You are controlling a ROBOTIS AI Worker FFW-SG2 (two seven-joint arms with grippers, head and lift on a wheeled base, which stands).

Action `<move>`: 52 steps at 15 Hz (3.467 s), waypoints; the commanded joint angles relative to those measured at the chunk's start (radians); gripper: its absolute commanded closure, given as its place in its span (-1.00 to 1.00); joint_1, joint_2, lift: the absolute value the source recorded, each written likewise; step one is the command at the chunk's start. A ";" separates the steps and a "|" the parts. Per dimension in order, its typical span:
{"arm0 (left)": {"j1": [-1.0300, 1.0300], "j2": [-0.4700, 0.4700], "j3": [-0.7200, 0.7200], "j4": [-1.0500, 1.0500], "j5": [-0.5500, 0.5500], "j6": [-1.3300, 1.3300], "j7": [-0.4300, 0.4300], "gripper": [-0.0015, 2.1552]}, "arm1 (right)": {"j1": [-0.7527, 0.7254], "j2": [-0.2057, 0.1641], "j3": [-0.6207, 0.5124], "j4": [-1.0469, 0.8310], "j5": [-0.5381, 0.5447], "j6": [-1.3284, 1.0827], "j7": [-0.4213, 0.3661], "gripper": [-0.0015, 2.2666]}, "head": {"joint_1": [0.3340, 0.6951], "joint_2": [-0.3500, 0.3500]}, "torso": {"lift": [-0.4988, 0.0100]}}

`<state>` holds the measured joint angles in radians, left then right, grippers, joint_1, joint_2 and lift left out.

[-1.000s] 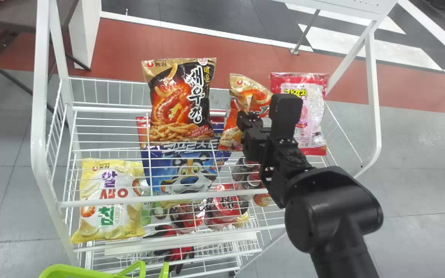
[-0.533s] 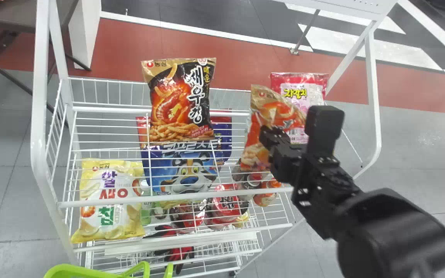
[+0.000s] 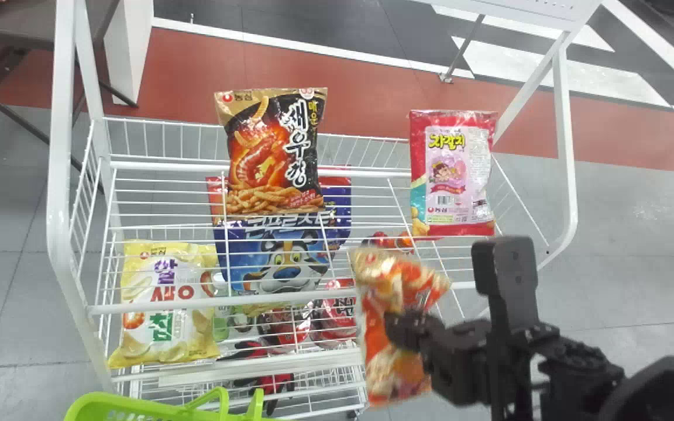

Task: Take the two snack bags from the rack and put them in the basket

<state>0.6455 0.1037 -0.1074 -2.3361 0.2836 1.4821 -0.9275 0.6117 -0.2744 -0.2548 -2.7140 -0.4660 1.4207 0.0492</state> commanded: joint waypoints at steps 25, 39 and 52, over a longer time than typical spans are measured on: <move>-0.049 -0.001 -0.002 -0.055 0.055 0.051 0.059 0.73 | -0.116 0.047 0.445 0.442 0.030 -0.007 0.040 -1.00 | 1.00 -0.84 | 0.92; -0.033 -0.001 0.008 -0.034 0.069 0.033 0.041 0.73 | 0.031 0.096 0.126 0.214 0.032 -0.608 0.182 -0.95 | 1.00 -1.00 | 0.92; -0.033 -0.006 0.051 0.083 0.111 -0.001 -0.025 0.74 | 0.490 0.142 0.299 0.295 0.320 -1.566 0.069 -0.93 | 1.00 -1.00 | 0.92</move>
<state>0.6120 0.0981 -0.0718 -2.2663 0.3784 1.4800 -0.9498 1.0611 -0.1319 0.0520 -2.4158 -0.1455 -0.1305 0.1174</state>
